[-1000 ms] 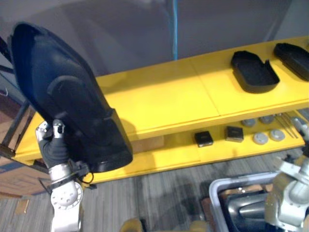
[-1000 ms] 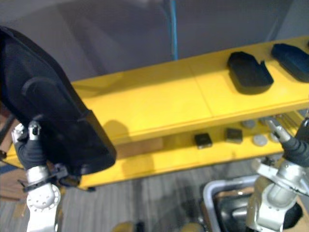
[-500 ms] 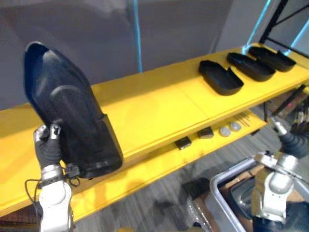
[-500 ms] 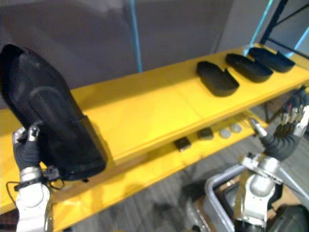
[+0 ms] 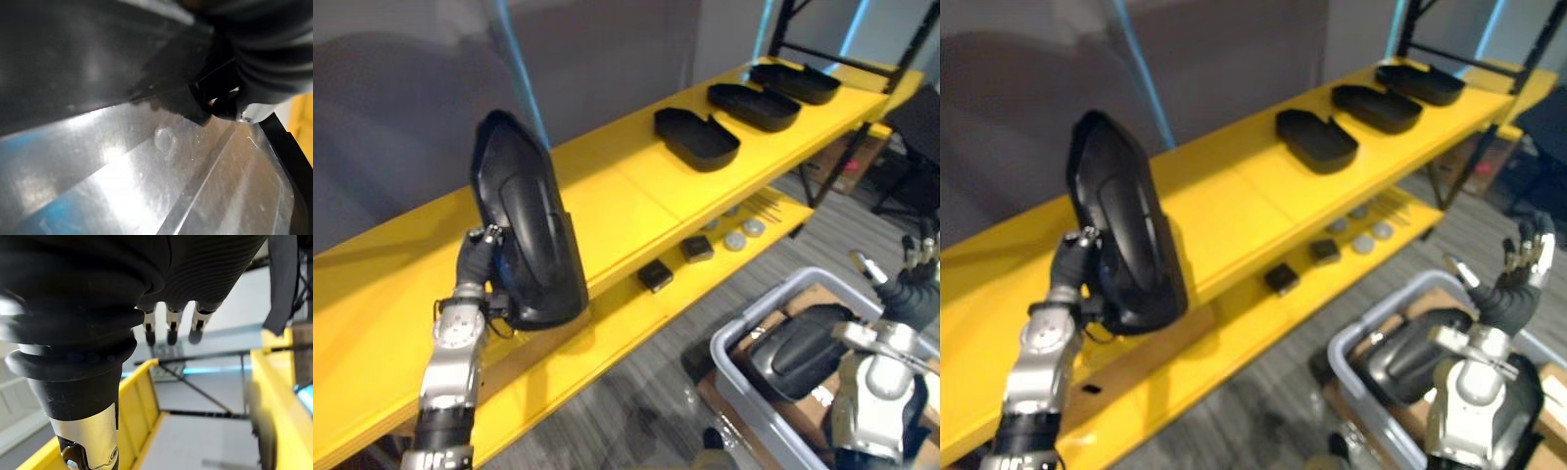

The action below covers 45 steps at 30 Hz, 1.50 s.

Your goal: Walk over and take plastic housings, then place them on the shelf

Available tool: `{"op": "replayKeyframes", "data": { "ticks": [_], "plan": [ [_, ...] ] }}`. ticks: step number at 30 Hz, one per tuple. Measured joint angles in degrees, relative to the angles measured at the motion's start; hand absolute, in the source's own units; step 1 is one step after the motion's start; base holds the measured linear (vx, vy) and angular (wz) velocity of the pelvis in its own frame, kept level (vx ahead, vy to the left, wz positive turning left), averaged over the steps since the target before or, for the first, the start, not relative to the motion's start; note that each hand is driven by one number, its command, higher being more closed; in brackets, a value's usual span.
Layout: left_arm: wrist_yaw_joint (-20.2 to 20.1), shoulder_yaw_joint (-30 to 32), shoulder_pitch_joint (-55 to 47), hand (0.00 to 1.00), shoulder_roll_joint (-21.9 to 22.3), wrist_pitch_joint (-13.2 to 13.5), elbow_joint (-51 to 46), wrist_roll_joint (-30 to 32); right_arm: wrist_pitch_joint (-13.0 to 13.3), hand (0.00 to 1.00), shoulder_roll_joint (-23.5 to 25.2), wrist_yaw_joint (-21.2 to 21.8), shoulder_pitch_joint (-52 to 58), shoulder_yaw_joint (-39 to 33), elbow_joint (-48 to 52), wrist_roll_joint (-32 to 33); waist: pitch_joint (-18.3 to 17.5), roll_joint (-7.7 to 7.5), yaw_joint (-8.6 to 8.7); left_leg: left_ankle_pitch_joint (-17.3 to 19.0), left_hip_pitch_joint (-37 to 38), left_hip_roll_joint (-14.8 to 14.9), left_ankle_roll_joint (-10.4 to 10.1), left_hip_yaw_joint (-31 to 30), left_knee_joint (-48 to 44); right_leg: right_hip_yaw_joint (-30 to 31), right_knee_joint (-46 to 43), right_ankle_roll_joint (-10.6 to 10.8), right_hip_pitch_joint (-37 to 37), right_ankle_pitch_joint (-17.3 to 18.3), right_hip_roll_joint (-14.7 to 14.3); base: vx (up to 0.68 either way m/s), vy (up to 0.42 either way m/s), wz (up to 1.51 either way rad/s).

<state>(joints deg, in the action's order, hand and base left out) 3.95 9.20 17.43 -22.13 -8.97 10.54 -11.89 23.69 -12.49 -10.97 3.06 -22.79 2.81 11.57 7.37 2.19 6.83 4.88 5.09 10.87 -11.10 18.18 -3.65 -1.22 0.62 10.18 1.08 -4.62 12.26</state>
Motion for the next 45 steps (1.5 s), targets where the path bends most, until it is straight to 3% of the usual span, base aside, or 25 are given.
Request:
{"op": "replayKeyframes", "data": {
  "ticks": [2,6,9,13,17,26,33,37,44,45],
  "plan": [
    [1.8,-2.2,6.3,1.00,-2.6,-2.5,9.7,-1.2,-0.5,0.00,-0.7,0.1,0.2,0.1,-1.4,0.0,0.2,-0.08,1.37,-0.6,0.1,0.0,0.1,1.2,0.4,1.1,-0.1,0.3,1.2,-0.3,-0.2,0.04,-0.007,-0.20],
    [4.9,-3.5,13.1,1.00,-3.9,-4.2,19.8,-4.1,-1.7,0.00,-2.0,0.7,0.2,0.0,-1.6,0.0,1.9,0.01,3.88,-0.6,1.2,-0.2,0.1,3.1,1.2,3.5,-0.4,0.4,2.3,-0.4,-0.5,0.04,0.012,-0.29],
    [8.6,-3.7,19.8,1.00,-4.5,-6.5,23.0,-8.3,-2.7,0.00,-2.9,0.5,0.5,-0.1,-1.8,1.2,5.6,0.64,6.11,-0.8,0.8,-0.5,0.3,4.7,1.2,6.0,-2.6,0.4,5.3,0.1,-0.8,-0.01,0.007,-0.29],
    [12.3,-3.5,23.2,1.00,-4.6,-8.3,24.3,-13.1,-2.8,0.00,-2.9,-0.2,4.0,-0.2,-1.8,1.2,7.9,2.21,7.20,-1.0,0.7,-0.6,0.6,6.9,1.2,8.3,-7.1,0.6,9.1,2.1,-1.3,-0.01,-0.008,-0.28],
    [15.8,-3.0,25.8,1.00,-6.2,-9.9,25.2,-18.3,-2.8,0.00,-2.4,-0.4,7.9,-0.2,-1.6,1.2,9.6,2.61,9.08,-1.8,0.5,-1.0,1.0,8.6,1.1,9.7,-11.8,0.5,12.2,4.4,-1.3,-0.02,-0.017,-0.13],
    [22.2,3.4,28.2,1.00,-7.5,-14.7,27.4,-19.0,-1.6,0.00,-2.3,-0.4,10.8,2.4,1.0,1.2,11.6,3.38,9.61,-2.2,-0.7,-1.9,1.4,12.4,-0.1,12.6,-15.4,0.3,16.8,5.5,-1.4,-0.03,-0.004,-0.13],
    [24.5,6.3,28.7,1.00,-10.8,-17.8,31.8,-16.3,-1.4,0.00,-2.6,-1.7,13.1,4.6,1.0,1.9,11.9,3.49,9.62,-2.2,-1.2,-1.8,1.4,12.4,-0.8,12.5,-15.2,0.4,17.1,5.4,-1.3,-0.01,-0.003,0.00],
    [24.6,7.4,28.7,1.00,-12.5,-19.5,32.7,-14.3,-1.4,0.00,-2.9,-1.7,13.5,5.3,1.0,2.5,12.0,3.50,9.29,-2.1,-1.5,-1.8,1.4,12.3,-0.7,12.3,-15.6,0.4,17.3,5.4,-1.2,0.00,0.001,0.03],
    [24.6,8.2,28.7,1.00,-13.6,-19.9,33.4,-14.2,-1.0,0.00,-3.6,-1.7,13.7,8.6,0.8,4.6,12.0,3.66,9.37,-2.1,-2.1,-1.7,1.4,12.1,-1.0,12.2,-17.0,0.6,18.1,5.3,-1.2,0.00,-0.003,0.02],
    [24.6,8.2,28.7,0.00,-13.6,-19.9,33.4,-14.3,-1.0,0.00,-3.6,-1.7,13.7,8.9,0.8,4.7,12.0,3.66,9.39,-2.1,-2.1,-1.7,1.4,12.1,-1.0,12.2,-17.0,0.6,18.1,5.3,-1.2,0.00,0.000,0.00]
  ]
}}
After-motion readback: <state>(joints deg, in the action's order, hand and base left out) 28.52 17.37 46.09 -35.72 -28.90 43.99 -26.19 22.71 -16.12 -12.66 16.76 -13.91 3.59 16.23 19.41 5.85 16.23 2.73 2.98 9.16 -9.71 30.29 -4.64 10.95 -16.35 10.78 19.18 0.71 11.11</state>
